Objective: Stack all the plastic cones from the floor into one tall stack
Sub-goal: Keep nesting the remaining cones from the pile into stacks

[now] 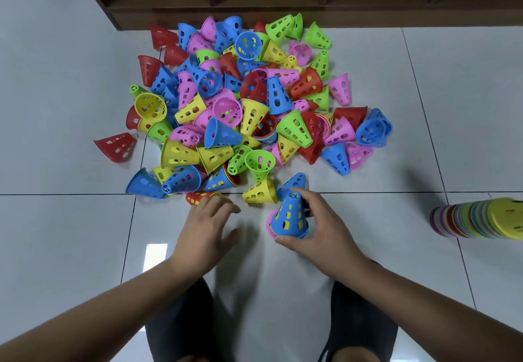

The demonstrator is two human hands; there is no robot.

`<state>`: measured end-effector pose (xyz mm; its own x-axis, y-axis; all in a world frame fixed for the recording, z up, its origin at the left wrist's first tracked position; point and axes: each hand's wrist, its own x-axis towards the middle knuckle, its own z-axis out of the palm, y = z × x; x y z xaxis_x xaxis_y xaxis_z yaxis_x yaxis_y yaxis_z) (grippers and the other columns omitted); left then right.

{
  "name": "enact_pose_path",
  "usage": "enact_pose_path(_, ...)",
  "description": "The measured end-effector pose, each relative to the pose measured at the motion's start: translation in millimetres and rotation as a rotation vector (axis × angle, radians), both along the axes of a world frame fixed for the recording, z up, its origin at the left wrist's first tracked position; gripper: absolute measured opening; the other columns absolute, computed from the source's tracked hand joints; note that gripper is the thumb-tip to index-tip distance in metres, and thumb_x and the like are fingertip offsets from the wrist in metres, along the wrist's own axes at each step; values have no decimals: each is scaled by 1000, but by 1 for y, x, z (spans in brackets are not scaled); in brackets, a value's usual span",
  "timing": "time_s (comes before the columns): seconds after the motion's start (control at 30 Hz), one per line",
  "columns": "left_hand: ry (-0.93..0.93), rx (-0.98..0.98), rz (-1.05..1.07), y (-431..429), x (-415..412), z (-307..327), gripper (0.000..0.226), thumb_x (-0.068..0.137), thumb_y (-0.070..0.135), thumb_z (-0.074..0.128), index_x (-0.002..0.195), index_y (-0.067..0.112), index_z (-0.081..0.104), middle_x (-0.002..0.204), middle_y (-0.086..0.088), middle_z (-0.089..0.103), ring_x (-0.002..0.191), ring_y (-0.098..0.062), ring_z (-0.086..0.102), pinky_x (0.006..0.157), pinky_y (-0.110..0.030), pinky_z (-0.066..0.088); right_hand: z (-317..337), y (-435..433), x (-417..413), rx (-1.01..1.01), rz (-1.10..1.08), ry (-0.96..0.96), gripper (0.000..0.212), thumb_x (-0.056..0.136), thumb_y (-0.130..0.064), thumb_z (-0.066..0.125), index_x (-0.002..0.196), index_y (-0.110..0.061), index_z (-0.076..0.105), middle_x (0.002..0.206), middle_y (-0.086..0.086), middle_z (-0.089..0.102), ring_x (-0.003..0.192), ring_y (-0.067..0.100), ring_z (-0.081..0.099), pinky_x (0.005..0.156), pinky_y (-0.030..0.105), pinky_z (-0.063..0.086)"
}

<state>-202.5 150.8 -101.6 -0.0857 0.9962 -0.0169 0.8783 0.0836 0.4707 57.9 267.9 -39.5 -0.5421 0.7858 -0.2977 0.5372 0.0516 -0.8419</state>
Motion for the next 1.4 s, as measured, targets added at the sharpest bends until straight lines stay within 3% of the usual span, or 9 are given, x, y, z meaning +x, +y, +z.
enact_pose_path(0.23, 13, -33, 157, -21, -34, 2, 79, 74, 25, 91, 145, 27, 57, 150, 6, 53, 131, -26, 54, 98, -44, 48, -10, 5, -5, 63, 149, -71, 86, 78, -32, 89, 147, -47, 41, 141, -26, 48, 131, 2, 52, 105, 30, 52)
enact_pose_path(0.33, -28, -110, 172, -25, -44, -6, 95, 74, 29, 91, 157, 32, 45, 158, 9, 48, 141, -22, 50, 107, -41, 47, -14, 10, -3, 70, 175, -111, 88, 79, -32, 88, 148, -52, 38, 137, -28, 47, 133, -2, 49, 107, 29, 49)
enact_pose_path(0.47, -54, -125, 98, -25, -51, -15, 92, 75, 19, 91, 156, 26, 48, 157, 5, 49, 136, -23, 50, 113, -38, 46, -18, 20, -3, 86, 209, -136, 77, 82, -47, 85, 145, -50, 42, 136, -30, 47, 134, -6, 47, 106, 26, 45)
enact_pose_path(0.63, 49, -148, 25, -26, -51, -25, 76, 80, 38, 90, 148, 27, 57, 144, 6, 61, 120, -25, 56, 98, -40, 51, -31, 43, -6, 177, 173, -142, 43, 103, -39, 63, 144, -40, 51, 131, -18, 48, 130, 4, 49, 109, 40, 47)
enact_pose_path(0.93, -1, -155, 82, -22, -52, -23, 64, 77, 57, 90, 127, 26, 65, 109, 6, 69, 90, -25, 67, 74, -35, 48, -52, 79, -9, 504, 89, -410, 37, 101, -42, 63, 133, -24, 66, 123, 3, 46, 115, 28, 51, 104, 48, 48)
enact_pose_path(1.07, -70, -90, 109, -21, -52, -11, 56, 78, 61, 86, 118, 27, 68, 103, 10, 67, 85, -21, 66, 72, -33, 52, -56, 86, -3, 404, 47, -439, 30, 98, -49, 65, 107, -21, 66, 120, 2, 46, 109, 29, 52, 95, 43, 51)
enact_pose_path(1.2, -139, -23, 118, -14, -45, 9, 51, 81, 65, 80, 116, 29, 68, 100, 16, 60, 83, -8, 58, 71, -28, 52, -55, 84, -5, 242, -15, -491, 43, 94, -55, 68, 90, -16, 52, 108, 3, 48, 95, 25, 53, 79, 35, 42)
enact_pose_path(1.3, -171, 19, 134, -7, -38, 25, 50, 80, 57, 86, 116, 26, 69, 100, 13, 59, 84, -9, 58, 71, -27, 51, -51, 84, -11, 25, -164, -455, 44, 93, -49, 71, 95, -11, 49, 100, 6, 55, 87, 26, 57, 67, 35, 40)
enact_pose_path(1.4, -191, 63, 131, 2, -34, 39, 50, 81, 52, 88, 117, 23, 70, 101, 10, 58, 87, -10, 59, 72, -24, 49, -46, 87, -14, -211, -301, -351, 46, 93, -40, 67, 125, -15, 45, 110, 5, 63, 99, 25, 62, 71, 35, 42)
